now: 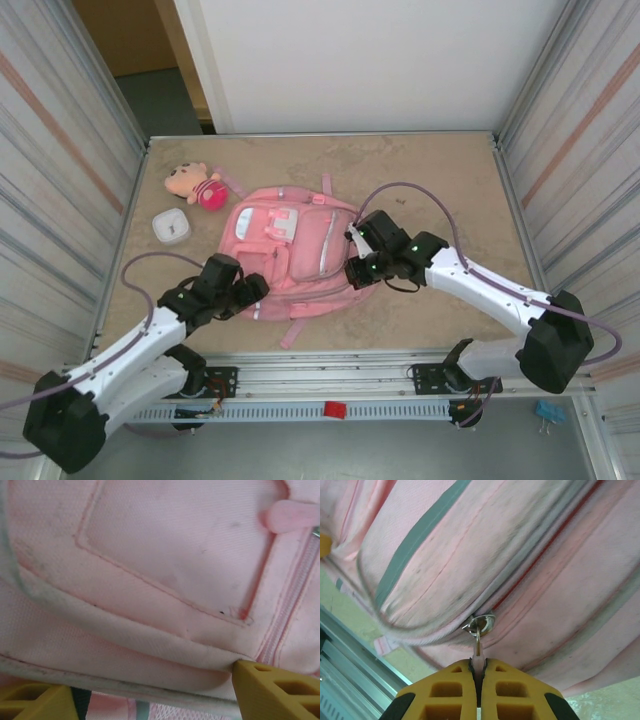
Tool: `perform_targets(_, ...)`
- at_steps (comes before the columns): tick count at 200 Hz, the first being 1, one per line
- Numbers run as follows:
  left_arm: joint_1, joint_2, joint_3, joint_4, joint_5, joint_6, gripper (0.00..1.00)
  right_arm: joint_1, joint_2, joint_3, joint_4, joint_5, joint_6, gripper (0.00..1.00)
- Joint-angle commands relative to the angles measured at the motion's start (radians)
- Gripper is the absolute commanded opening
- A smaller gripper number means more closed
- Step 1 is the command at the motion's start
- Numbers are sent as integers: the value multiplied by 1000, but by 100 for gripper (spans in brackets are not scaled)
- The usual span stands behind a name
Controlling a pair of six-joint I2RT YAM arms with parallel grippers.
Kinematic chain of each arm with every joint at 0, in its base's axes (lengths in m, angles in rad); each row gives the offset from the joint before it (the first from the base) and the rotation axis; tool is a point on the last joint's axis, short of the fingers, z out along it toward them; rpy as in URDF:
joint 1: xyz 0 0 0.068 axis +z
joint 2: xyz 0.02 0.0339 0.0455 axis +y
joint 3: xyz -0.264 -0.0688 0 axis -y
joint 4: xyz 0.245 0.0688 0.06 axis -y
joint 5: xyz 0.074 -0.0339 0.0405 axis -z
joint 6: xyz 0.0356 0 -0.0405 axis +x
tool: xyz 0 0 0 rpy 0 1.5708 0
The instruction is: Pack the student bag
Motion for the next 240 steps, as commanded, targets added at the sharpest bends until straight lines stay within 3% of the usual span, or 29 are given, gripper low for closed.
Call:
perform_targets(1,84,131,74,219,34,31,75,76,-31,-4,14,53,71,0)
perform_targets(38,204,406,258,324,161,120,76,200,9,27,95,145,178,0)
perform_targets(69,271,565,448,286,270,136,77,217,82,76,151,173,229,0)
perform_targets(94,281,500,492,186,332,106,78,215,109,101,155,181,229,0)
perform_targets(117,277,311,372,157,376,-20,78,214,107,94,183,161,229,0)
perform_targets(141,208,105,213,176,352,-233,72,213,120,94,192,125,217,0)
perform_targets(163,98,33,126,273,311,-416,67,214,127,89,190,103,204,0)
perform_targets(192,-24,94,109,430,263,-535,63,214,119,73,200,97,199,0)
perform_targets(240,-93,261,159,588,296,-567,53,215,114,58,219,84,200,0)
